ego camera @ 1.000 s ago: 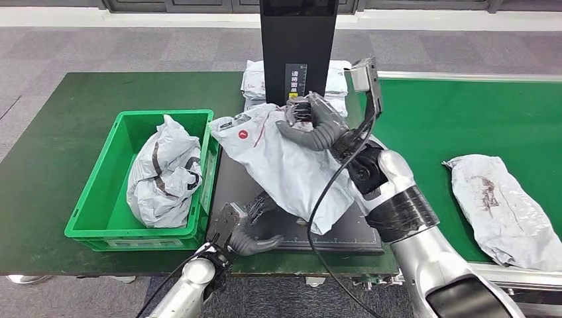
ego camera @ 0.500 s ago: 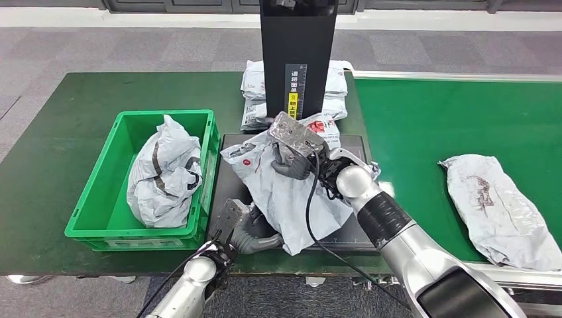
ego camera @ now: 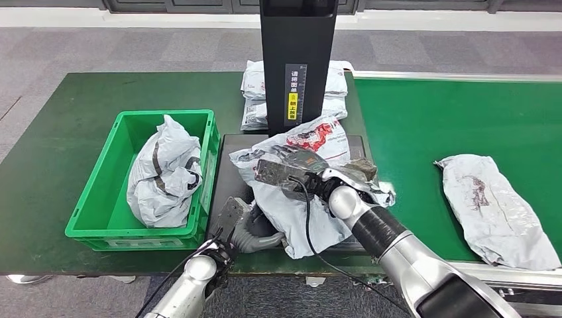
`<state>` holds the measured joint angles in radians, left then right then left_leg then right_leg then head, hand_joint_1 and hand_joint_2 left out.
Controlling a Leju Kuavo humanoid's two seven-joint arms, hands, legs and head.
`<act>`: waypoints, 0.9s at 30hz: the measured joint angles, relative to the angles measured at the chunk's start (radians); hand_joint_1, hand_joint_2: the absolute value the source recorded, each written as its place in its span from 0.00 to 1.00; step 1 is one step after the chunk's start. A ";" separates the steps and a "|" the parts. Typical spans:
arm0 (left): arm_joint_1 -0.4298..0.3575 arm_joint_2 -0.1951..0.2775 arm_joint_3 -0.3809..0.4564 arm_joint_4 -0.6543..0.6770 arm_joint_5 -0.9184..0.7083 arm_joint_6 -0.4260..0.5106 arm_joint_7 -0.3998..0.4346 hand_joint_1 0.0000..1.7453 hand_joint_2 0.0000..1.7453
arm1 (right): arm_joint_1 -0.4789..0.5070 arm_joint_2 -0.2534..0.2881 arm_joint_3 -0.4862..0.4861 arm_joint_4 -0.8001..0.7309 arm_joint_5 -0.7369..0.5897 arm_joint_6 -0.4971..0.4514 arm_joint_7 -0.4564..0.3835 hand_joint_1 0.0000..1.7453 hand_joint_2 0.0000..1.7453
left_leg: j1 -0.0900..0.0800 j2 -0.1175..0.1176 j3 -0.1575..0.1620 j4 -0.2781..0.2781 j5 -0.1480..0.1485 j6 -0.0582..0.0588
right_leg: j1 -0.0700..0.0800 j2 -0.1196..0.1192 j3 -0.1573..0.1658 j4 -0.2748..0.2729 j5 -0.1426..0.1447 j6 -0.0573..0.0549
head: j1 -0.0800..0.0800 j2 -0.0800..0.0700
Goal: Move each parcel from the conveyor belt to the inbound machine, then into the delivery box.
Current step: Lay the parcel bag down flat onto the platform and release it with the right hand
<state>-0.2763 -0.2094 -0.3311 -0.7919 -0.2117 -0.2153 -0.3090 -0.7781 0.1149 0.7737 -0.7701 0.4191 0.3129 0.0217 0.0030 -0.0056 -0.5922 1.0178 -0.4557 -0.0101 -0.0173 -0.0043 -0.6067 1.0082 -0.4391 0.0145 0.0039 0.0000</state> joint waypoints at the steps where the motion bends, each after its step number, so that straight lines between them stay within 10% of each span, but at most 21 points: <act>1: 0.000 0.000 0.000 0.001 -0.001 0.003 0.000 0.77 1.00 | 0.006 -0.001 0.002 0.000 0.029 -0.004 0.005 0.00 0.00 | 0.000 0.000 0.000 0.000 0.000 0.000 | 0.000 0.000 0.000 0.000 0.000 0.000 | 0.000 0.000; 2: 0.000 0.000 0.000 0.002 -0.002 0.005 0.000 1.00 1.00 | 0.013 -0.003 0.003 -0.001 0.054 -0.011 0.010 0.00 0.00 | 0.000 0.000 0.000 0.000 0.000 0.000 | 0.000 0.000 0.000 0.000 0.000 0.000 | 0.000 0.000; 14: 0.035 0.002 0.012 -0.031 0.001 0.039 0.009 1.00 1.00 | 0.160 -0.048 -0.082 -0.299 0.222 -0.291 0.060 0.00 0.00 | 0.000 0.000 0.000 0.000 -0.001 0.000 | 0.000 0.000 0.000 0.000 0.000 0.000 | 0.000 0.000; 27: 0.052 0.002 0.014 -0.052 0.000 0.046 0.012 1.00 1.00 | 0.232 -0.067 -0.187 -0.505 0.224 -0.367 0.010 0.00 0.00 | 0.000 0.000 0.000 0.000 0.000 0.000 | 0.000 0.000 0.000 0.000 0.000 0.000 | 0.000 0.000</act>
<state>-0.2241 -0.2071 -0.3168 -0.8435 -0.2117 -0.1698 -0.2973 -0.5463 0.0480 0.5863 -1.2755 0.6429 -0.0539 0.0313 0.0029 -0.0052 -0.5917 1.0178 -0.4557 -0.0103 -0.0174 -0.0040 -0.6066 1.0080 -0.4390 0.0142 0.0038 0.0000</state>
